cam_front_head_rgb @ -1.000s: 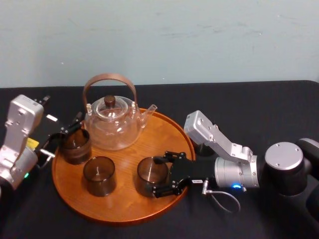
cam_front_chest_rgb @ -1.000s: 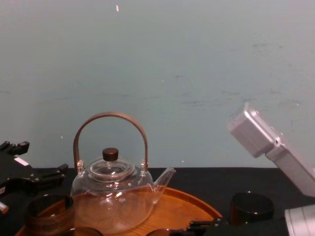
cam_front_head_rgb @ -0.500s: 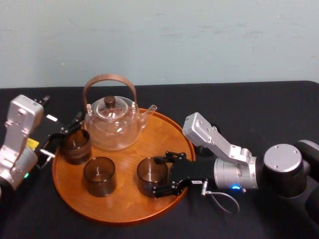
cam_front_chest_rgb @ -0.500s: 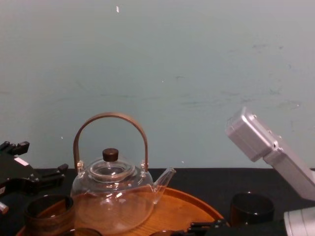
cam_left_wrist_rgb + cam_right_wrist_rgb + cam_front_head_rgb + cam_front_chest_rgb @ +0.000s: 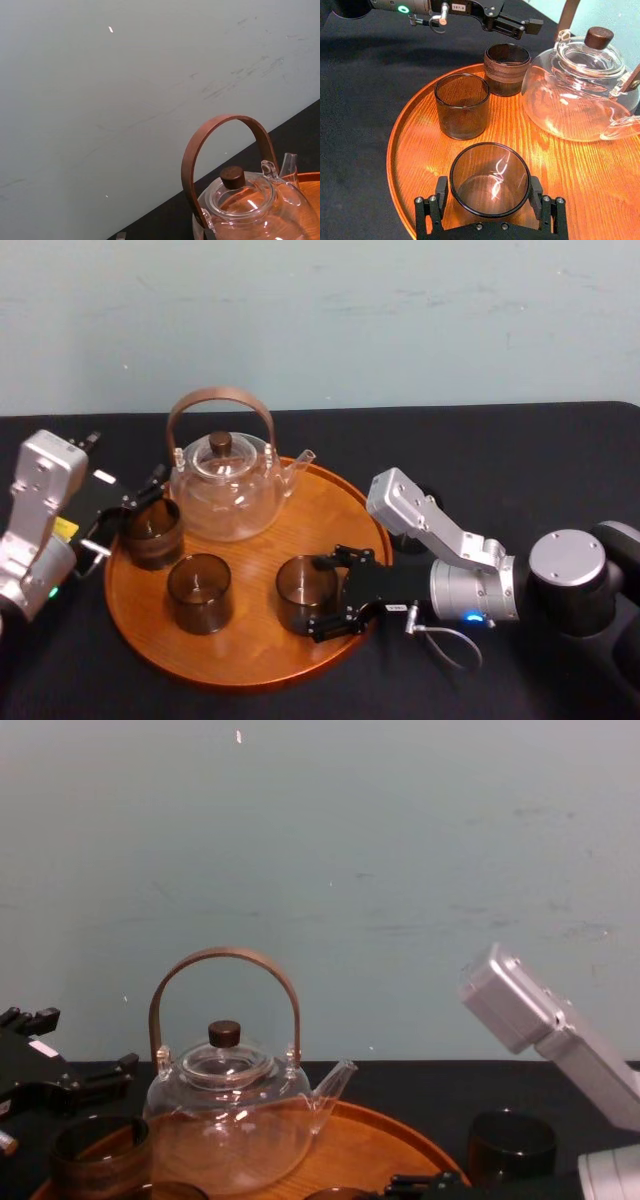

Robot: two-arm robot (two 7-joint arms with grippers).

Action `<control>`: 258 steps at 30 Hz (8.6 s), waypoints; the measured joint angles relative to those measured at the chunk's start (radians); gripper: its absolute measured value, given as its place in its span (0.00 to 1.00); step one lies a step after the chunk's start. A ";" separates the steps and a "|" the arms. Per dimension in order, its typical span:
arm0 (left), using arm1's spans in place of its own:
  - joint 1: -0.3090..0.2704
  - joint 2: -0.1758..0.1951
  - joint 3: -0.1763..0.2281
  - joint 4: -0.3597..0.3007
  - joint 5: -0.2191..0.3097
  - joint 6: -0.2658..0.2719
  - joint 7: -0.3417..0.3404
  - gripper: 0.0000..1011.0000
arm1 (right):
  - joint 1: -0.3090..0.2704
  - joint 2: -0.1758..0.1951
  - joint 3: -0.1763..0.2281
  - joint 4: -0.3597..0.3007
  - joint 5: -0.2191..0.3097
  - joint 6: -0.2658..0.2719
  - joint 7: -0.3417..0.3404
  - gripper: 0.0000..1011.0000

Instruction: Pick up the glass from the table and place it on the tray.

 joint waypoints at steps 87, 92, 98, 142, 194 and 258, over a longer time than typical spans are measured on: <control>0.000 0.000 0.000 0.000 0.000 0.000 0.000 0.99 | -0.259 0.195 0.375 -0.191 0.159 0.132 -0.259 0.99; 0.000 0.000 0.000 0.000 0.000 0.000 0.000 0.99 | -0.235 0.178 0.364 -0.157 0.153 0.148 -0.250 0.99; 0.000 0.000 0.000 0.000 0.000 0.000 0.000 0.99 | -0.195 0.155 0.335 -0.111 0.131 0.157 -0.228 0.99; 0.000 0.000 0.000 0.000 0.000 0.000 0.000 0.99 | 0.008 0.015 0.229 0.113 0.028 0.143 -0.148 0.99; 0.000 0.000 0.000 0.000 0.000 0.000 0.000 0.99 | -0.014 0.053 0.265 0.030 0.047 0.153 -0.157 0.89; 0.000 0.000 0.000 0.000 0.000 0.000 0.000 0.99 | 0.144 -0.112 0.110 0.239 0.028 0.024 -0.042 0.89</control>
